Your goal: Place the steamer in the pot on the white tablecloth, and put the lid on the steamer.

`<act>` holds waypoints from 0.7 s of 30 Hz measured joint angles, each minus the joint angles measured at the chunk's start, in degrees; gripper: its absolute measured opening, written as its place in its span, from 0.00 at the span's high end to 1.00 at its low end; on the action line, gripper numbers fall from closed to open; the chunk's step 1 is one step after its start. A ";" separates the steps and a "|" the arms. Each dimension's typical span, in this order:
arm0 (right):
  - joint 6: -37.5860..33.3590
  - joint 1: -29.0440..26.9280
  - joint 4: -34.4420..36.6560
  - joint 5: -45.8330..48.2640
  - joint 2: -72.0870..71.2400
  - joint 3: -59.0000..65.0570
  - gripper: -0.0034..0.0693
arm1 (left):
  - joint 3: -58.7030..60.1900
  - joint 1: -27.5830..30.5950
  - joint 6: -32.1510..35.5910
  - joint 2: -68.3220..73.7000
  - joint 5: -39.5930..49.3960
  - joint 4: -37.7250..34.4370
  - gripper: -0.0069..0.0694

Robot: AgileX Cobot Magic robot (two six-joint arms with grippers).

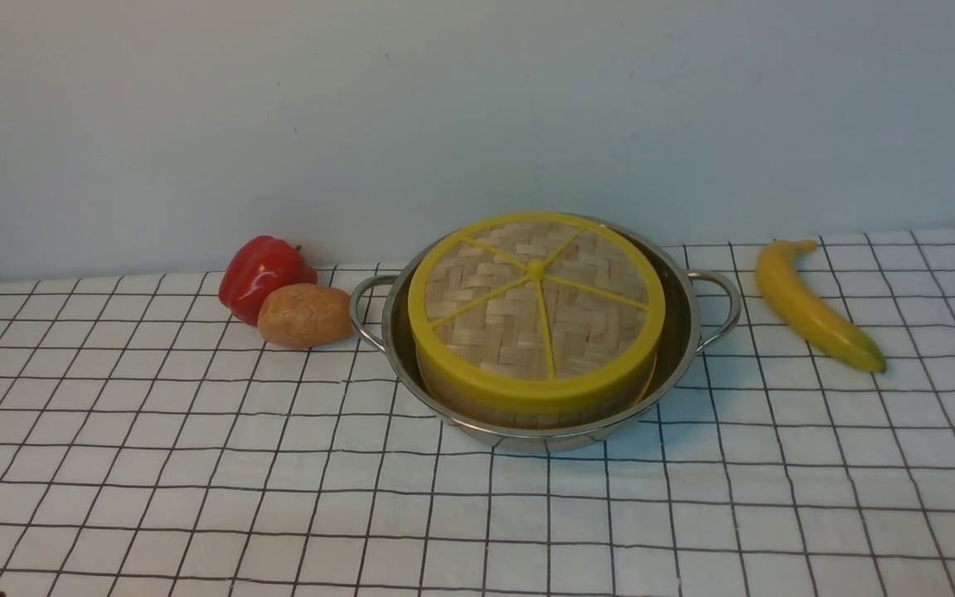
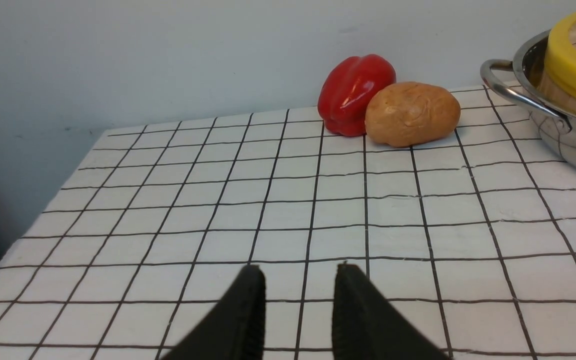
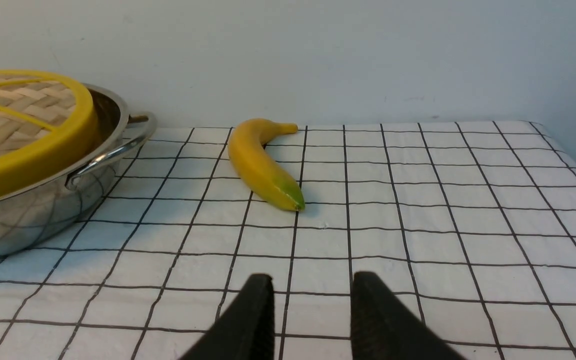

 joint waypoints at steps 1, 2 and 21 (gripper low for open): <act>0.00 0.00 0.00 0.00 0.00 0.00 0.62 | 0.00 0.00 0.00 0.00 0.00 0.00 0.66; 0.00 0.00 0.00 0.00 0.00 0.00 0.62 | 0.00 0.00 0.00 0.00 0.00 0.00 0.65; 0.19 0.00 0.05 0.00 0.00 0.04 0.62 | 0.00 0.00 0.00 0.00 0.00 0.00 0.62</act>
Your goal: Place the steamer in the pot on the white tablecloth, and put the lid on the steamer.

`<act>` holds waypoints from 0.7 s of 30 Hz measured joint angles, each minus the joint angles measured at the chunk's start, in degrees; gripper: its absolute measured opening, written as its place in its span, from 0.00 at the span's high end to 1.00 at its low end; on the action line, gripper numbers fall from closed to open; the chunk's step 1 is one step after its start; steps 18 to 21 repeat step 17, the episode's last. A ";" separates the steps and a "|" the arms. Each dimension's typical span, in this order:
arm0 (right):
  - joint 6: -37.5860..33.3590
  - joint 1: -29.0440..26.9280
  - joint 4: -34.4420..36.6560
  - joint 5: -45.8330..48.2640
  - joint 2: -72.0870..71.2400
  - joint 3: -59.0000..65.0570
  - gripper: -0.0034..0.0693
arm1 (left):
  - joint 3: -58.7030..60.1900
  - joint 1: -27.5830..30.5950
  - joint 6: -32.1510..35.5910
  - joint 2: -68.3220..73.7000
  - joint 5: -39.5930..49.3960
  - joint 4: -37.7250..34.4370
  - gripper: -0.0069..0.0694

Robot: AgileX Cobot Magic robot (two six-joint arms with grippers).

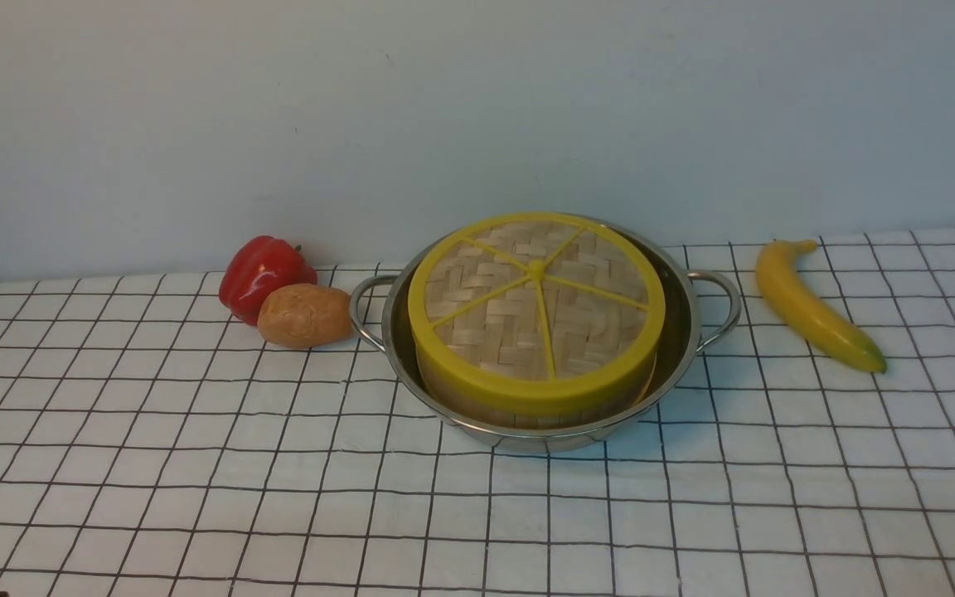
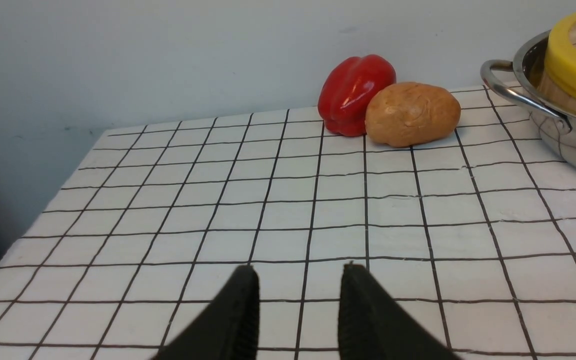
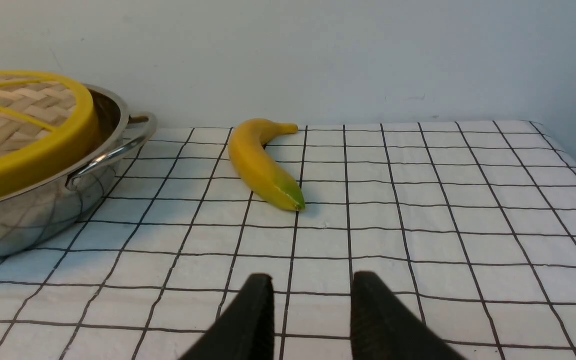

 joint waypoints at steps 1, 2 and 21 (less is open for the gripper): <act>0.00 0.00 0.00 0.00 0.00 0.00 0.62 | 0.00 0.00 0.00 0.00 0.00 0.00 0.62; 0.00 0.00 0.00 0.00 0.00 0.00 0.62 | 0.00 0.00 0.00 0.00 0.00 0.00 0.62; 0.11 0.00 0.00 0.00 0.00 0.02 0.62 | 0.00 0.00 0.00 0.00 0.00 0.00 0.59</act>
